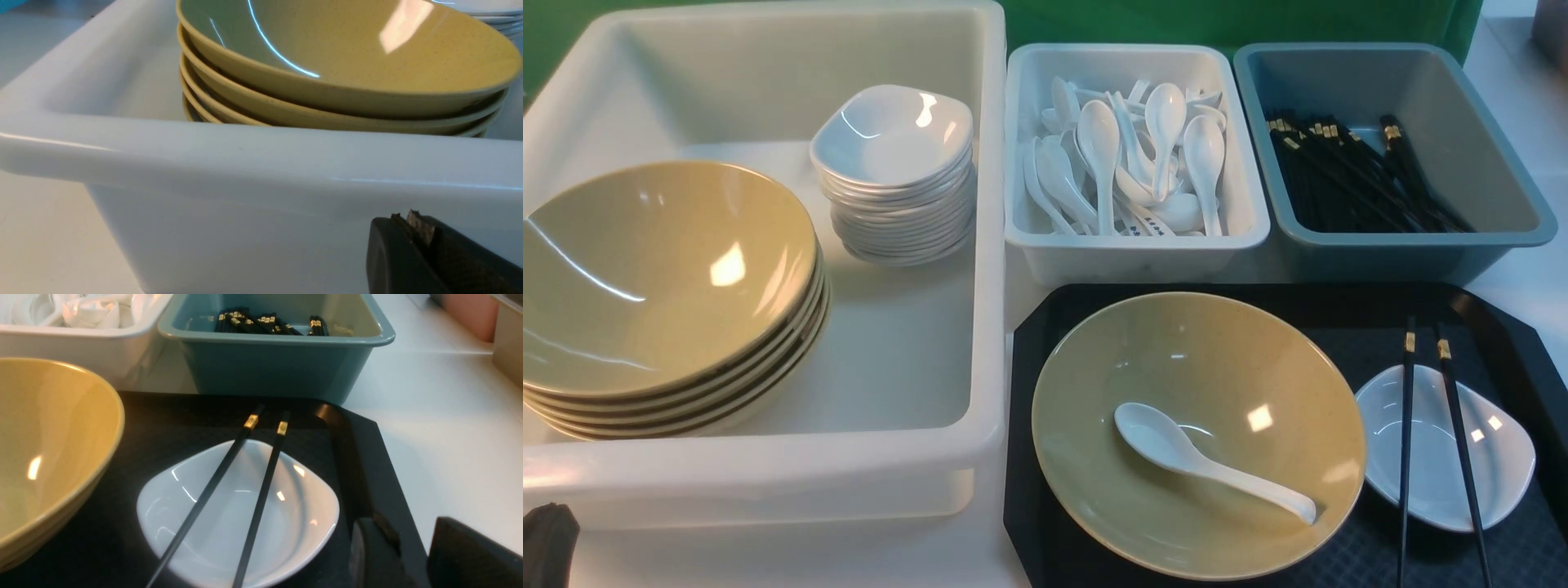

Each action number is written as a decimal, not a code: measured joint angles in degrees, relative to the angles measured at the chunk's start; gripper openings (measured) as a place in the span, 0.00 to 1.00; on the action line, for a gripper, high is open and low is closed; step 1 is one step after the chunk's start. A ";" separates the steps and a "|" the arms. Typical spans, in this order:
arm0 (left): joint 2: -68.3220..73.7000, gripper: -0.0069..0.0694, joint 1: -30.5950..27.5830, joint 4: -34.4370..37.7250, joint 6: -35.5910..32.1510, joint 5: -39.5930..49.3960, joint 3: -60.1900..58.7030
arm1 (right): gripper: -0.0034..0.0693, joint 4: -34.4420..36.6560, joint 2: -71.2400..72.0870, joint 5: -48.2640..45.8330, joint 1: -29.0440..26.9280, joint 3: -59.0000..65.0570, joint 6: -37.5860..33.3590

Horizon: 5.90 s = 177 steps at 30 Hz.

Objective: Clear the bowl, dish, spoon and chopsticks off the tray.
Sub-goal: Use the right arm to grab the chopsticks, then use the right arm to put the chopsticks into the small storage box on the right, then use the right arm to grab the soup spoon in the middle

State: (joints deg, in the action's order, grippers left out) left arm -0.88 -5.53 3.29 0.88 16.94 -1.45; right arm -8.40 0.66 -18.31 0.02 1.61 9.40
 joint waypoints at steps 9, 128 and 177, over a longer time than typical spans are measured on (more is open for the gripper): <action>0.00 0.08 0.00 12.00 0.00 -0.42 0.00 | 0.37 0.00 0.00 0.00 0.00 0.00 4.75; 82.09 0.08 49.58 1.27 -11.51 33.05 71.29 | 0.26 4.83 -84.74 -33.55 10.25 -83.66 -6.19; 70.19 0.08 49.58 -4.30 -8.23 44.65 73.74 | 0.74 7.10 -95.88 -52.97 21.90 -103.03 -20.99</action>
State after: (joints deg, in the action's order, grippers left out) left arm 69.31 44.05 -1.01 -7.35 61.59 72.29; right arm -1.30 -95.22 -71.27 21.92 -101.42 -11.59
